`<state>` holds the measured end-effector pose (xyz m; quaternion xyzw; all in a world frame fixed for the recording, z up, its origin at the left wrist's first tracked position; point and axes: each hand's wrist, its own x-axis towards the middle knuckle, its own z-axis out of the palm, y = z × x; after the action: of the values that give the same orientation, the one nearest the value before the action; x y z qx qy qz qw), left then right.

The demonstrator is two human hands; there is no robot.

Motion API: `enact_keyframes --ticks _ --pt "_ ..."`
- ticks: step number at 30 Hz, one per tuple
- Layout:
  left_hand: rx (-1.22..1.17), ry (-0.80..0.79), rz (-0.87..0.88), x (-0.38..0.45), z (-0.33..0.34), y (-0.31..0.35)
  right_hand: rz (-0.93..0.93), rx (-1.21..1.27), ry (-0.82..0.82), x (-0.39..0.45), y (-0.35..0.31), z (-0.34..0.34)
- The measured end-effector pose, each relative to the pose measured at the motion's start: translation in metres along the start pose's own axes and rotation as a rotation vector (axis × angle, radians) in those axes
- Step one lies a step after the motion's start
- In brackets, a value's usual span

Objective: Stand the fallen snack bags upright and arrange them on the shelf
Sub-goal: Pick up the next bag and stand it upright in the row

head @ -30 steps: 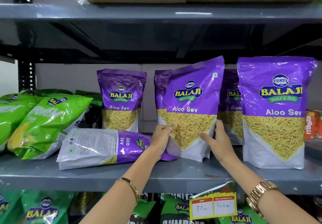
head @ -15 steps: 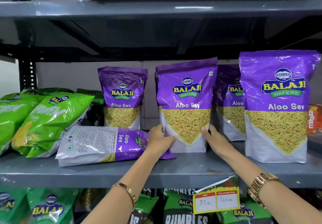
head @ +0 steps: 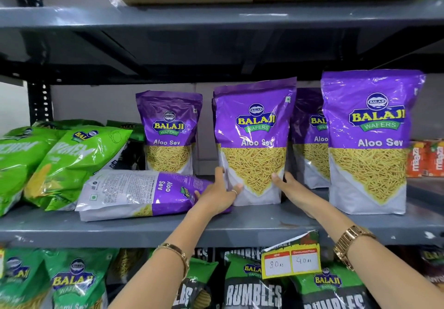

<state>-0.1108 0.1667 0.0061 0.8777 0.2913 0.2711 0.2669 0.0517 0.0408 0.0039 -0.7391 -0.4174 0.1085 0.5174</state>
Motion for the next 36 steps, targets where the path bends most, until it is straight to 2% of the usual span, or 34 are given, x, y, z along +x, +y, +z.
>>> enact_keyframes --ticks 13,31,34,36 --pt "0.027 0.086 0.086 -0.036 -0.007 0.002 -0.037 0.0 0.016 -0.032 -0.002 -0.002" --pt "0.016 0.111 0.143 -0.044 -0.004 0.001 -0.084 -0.012 0.06 -0.051 -0.002 0.0" --pt "0.015 0.175 0.184 -0.047 -0.008 -0.002 -0.142 0.067 0.169 -0.054 -0.004 0.004" --pt "0.097 0.277 0.22 -0.051 -0.018 -0.008 -0.276 0.034 0.381 -0.064 -0.005 0.01"
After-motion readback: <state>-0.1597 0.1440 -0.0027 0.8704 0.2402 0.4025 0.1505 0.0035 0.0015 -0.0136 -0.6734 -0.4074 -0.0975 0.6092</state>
